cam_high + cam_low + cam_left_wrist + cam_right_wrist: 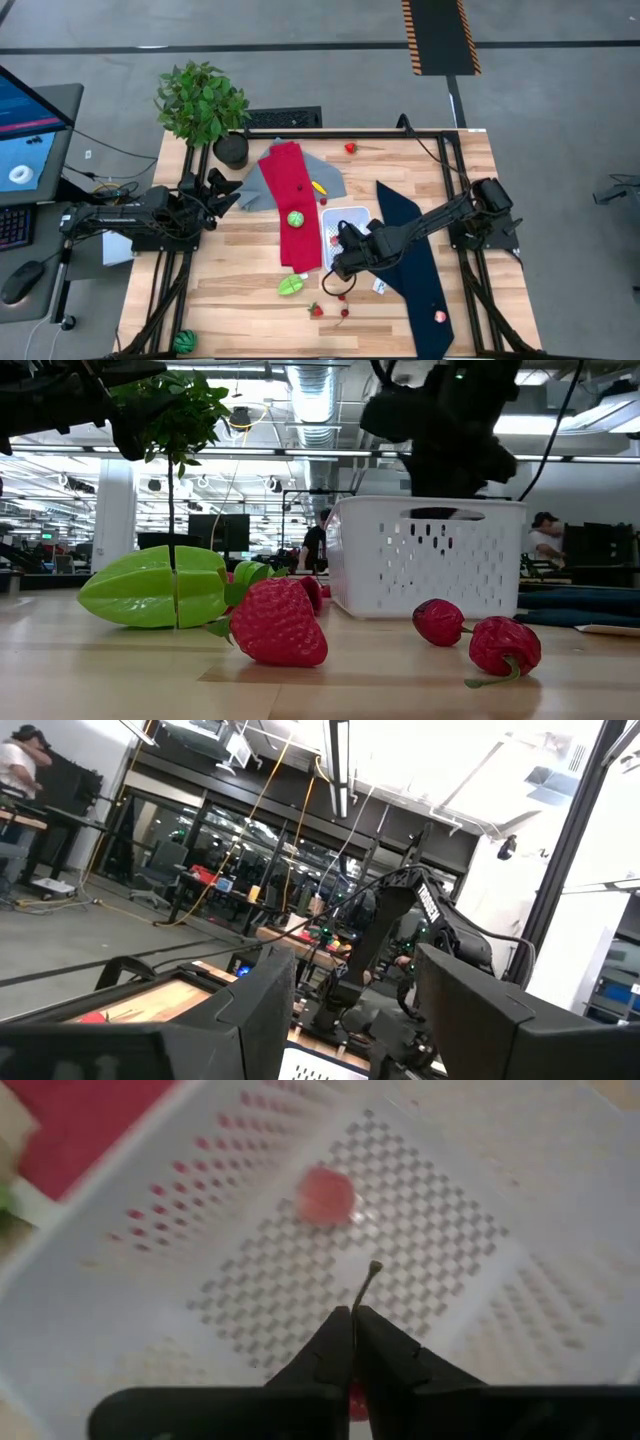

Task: Pick and placing Produce into tupperware
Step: Put the peach into the white bin

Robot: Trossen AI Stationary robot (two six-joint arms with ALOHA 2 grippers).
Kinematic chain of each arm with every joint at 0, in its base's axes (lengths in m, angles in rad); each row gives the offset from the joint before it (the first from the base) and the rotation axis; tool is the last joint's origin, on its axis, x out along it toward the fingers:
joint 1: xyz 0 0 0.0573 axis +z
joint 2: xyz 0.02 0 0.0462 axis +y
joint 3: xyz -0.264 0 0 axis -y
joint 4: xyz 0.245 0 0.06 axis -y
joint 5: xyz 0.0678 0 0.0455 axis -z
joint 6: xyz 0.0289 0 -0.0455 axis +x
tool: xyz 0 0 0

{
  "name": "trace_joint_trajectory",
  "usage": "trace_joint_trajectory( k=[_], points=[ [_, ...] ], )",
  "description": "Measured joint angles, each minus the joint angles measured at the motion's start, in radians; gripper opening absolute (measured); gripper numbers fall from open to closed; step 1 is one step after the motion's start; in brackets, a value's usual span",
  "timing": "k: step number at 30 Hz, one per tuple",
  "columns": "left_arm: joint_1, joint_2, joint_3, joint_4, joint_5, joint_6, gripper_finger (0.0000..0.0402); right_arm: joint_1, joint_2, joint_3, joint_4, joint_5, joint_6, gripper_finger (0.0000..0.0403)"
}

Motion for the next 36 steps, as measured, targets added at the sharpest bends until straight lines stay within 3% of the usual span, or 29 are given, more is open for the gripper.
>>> trace_joint_trajectory(
  k=[11,24,31,36],
  points=[
    [0.0,0.0,0.0,0.0,0.0,0.0,0.0196,-0.007,0.0,0.0,0.03,0.011,-0.03,0.0104],
    [0.0,0.0,0.0,0.006,0.08,0.008,0.0196,0.088,-0.124,0.06,-0.005,0.06,-0.064,0.0088],
    [0.0,0.0,0.0,0.007,0.08,0.008,0.0196,0.241,-0.187,0.069,-0.026,0.104,0.101,0.0071],
    [0.0,0.0,0.0,0.008,0.075,0.008,0.0196,0.347,-0.18,0.069,-0.091,0.076,0.322,0.0062]
  ],
)
